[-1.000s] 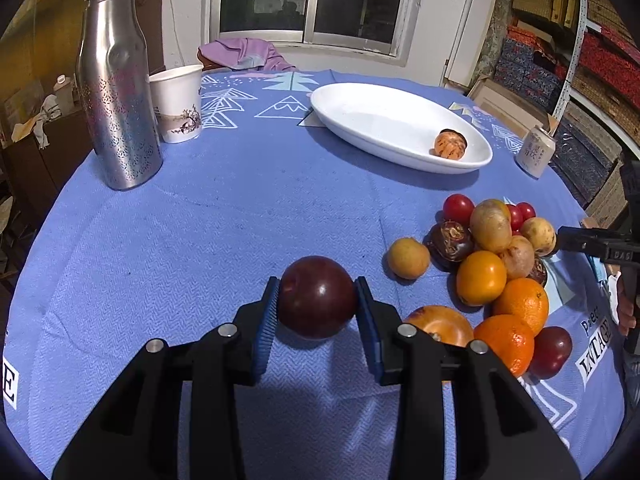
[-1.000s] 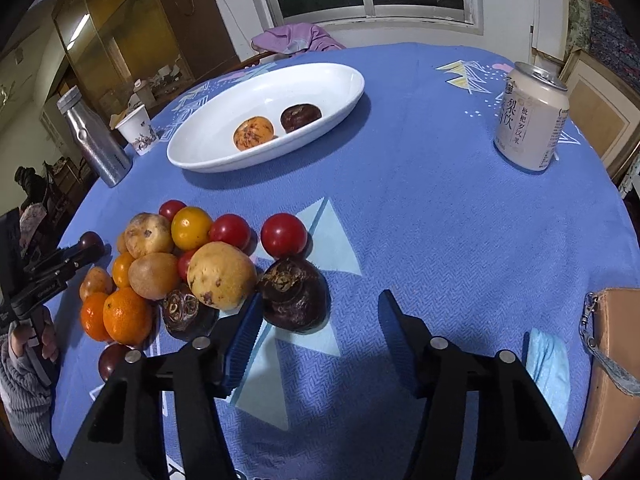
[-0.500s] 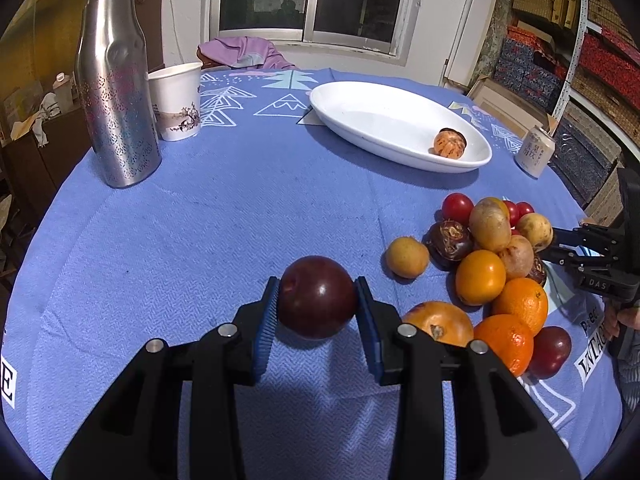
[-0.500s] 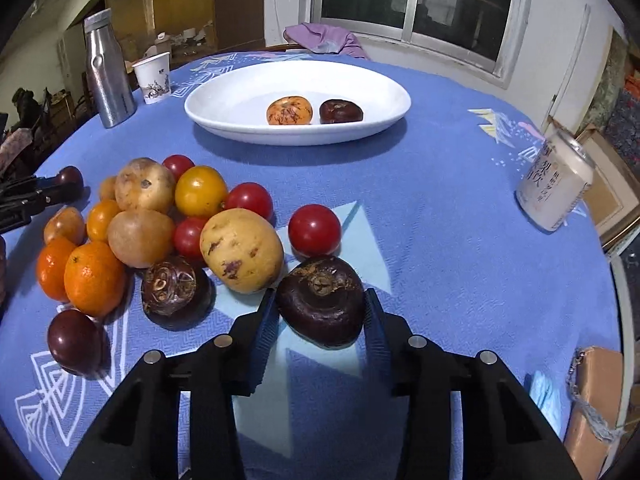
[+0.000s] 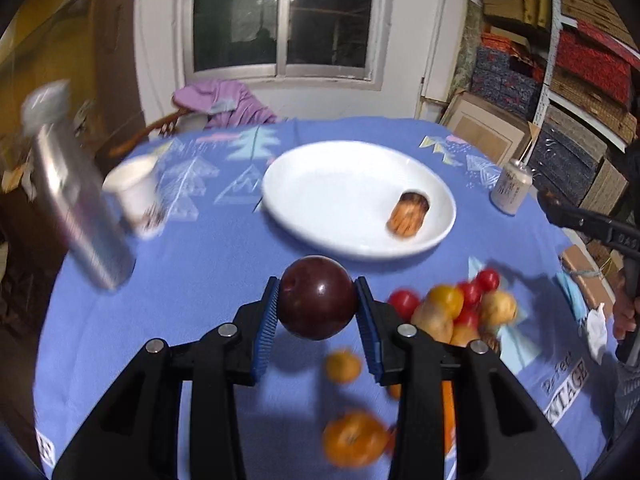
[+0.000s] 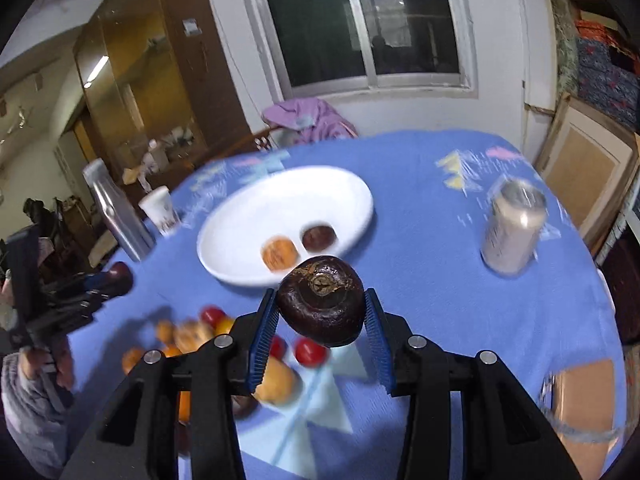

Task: Organize fruits
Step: 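Lower both fruits onto the white plate and open both tools, then move the open left tool to an orange fruit beside the pile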

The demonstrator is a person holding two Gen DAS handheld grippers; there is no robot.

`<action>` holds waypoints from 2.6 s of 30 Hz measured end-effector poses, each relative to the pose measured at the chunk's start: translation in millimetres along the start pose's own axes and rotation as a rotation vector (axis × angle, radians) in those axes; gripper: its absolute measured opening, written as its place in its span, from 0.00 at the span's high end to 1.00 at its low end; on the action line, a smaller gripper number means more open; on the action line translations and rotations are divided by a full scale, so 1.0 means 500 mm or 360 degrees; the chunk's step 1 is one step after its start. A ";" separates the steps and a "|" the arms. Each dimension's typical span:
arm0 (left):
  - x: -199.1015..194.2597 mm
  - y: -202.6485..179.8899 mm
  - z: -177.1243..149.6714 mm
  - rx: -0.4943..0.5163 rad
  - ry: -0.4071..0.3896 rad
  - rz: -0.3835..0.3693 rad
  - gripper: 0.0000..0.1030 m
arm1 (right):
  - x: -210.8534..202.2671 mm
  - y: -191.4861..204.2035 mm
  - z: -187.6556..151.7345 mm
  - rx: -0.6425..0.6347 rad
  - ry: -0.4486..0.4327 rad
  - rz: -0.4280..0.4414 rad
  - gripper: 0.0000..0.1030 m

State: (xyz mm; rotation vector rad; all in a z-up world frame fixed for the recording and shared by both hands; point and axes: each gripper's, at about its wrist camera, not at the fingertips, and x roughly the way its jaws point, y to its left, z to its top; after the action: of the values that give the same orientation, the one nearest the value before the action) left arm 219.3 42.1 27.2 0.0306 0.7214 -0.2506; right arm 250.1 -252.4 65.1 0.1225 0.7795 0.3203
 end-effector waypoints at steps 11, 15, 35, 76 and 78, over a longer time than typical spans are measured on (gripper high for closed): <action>0.177 -0.032 0.134 -0.0023 0.0067 -0.0036 0.64 | 0.181 0.055 0.154 0.0034 0.0010 0.0051 0.57; 0.236 -0.007 0.148 -0.0037 0.0117 -0.0026 0.64 | 0.273 0.050 0.162 0.0004 0.0110 0.0002 0.57; 0.331 0.010 0.154 0.0011 0.0188 -0.0025 0.26 | 0.412 0.004 0.151 0.0066 0.0251 -0.0063 0.46; -0.022 0.029 -0.202 -0.0126 0.0113 0.0164 0.04 | -0.010 -0.095 -0.138 0.0579 -0.0018 0.0094 0.12; -0.042 0.053 -0.196 -0.0164 0.0024 0.0333 0.04 | -0.009 -0.097 -0.139 0.0590 -0.0018 0.0099 0.12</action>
State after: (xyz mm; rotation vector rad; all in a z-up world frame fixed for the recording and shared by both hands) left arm 146.8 83.3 -34.2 0.0098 0.7392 -0.0132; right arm 209.6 -300.4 8.3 0.4971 0.8191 0.2306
